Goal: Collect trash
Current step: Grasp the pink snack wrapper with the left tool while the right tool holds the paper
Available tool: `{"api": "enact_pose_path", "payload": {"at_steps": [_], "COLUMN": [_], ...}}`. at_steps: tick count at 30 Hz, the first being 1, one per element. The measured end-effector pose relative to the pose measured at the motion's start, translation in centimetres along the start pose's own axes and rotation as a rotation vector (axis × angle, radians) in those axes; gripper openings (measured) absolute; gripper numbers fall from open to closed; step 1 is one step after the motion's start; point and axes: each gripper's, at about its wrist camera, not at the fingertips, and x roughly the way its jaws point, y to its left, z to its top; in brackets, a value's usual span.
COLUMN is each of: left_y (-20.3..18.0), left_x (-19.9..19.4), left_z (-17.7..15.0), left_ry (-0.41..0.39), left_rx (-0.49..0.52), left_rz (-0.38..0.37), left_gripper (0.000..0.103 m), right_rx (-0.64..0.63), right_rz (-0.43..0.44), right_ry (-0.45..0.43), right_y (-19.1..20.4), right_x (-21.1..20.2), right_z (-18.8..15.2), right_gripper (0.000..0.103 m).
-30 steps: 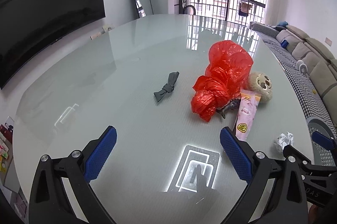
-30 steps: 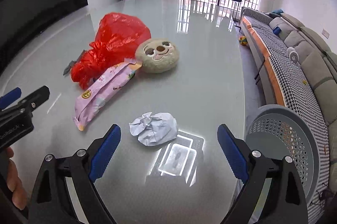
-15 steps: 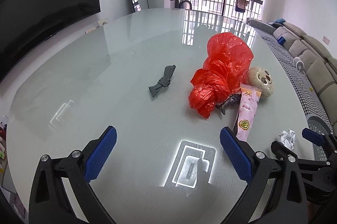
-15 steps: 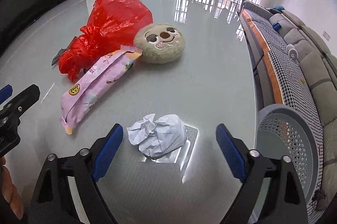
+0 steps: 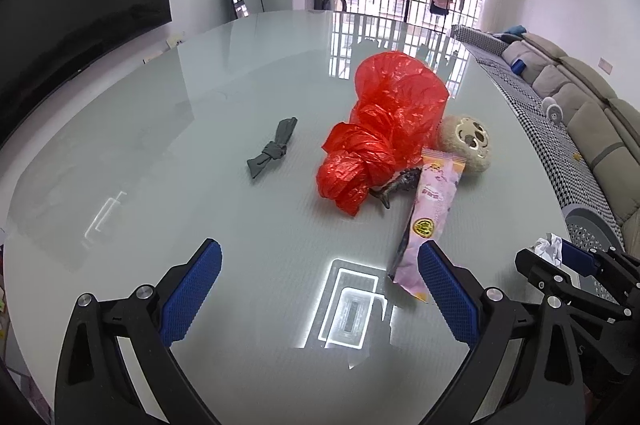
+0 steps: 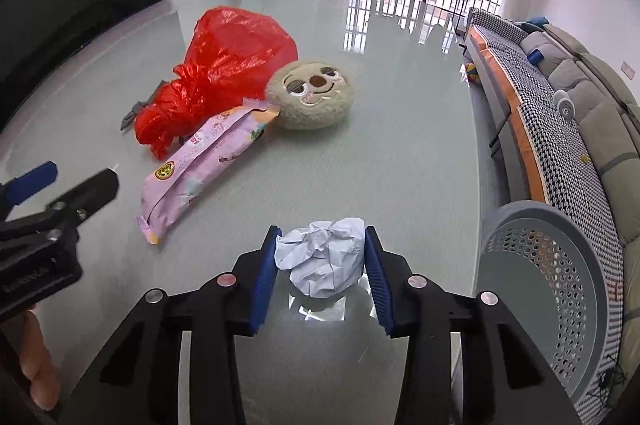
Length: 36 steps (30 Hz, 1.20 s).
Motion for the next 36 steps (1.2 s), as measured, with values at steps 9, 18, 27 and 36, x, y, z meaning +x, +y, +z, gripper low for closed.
{"api": "enact_pose_path", "payload": {"at_steps": [9,18,27,36], "left_y": [-3.1,-5.8,-7.3,-6.6], "left_x": [1.9,3.9,5.4,5.3], "left_z": [0.4,1.1,0.8,0.4], "left_ry": [0.078,0.095,0.116,0.114], "left_rx": [0.024,0.070,0.097,0.079], "left_rz": [-0.074,-0.029,-0.013,-0.062], "left_gripper": [0.097,0.097,0.073,0.030], "right_rx": [0.069,0.125,0.175,0.184], "right_rz": [0.033,0.069,0.079,0.080], "right_ry": [0.002,-0.016,-0.002,-0.009], "right_y": [-3.4,-5.4,-7.9,-8.1], "right_x": [-1.3,-1.8,-1.4,-1.8], "right_z": [-2.1,-3.4,-4.5,-4.5], "right_gripper": [0.040,0.040,0.040,0.040]}}
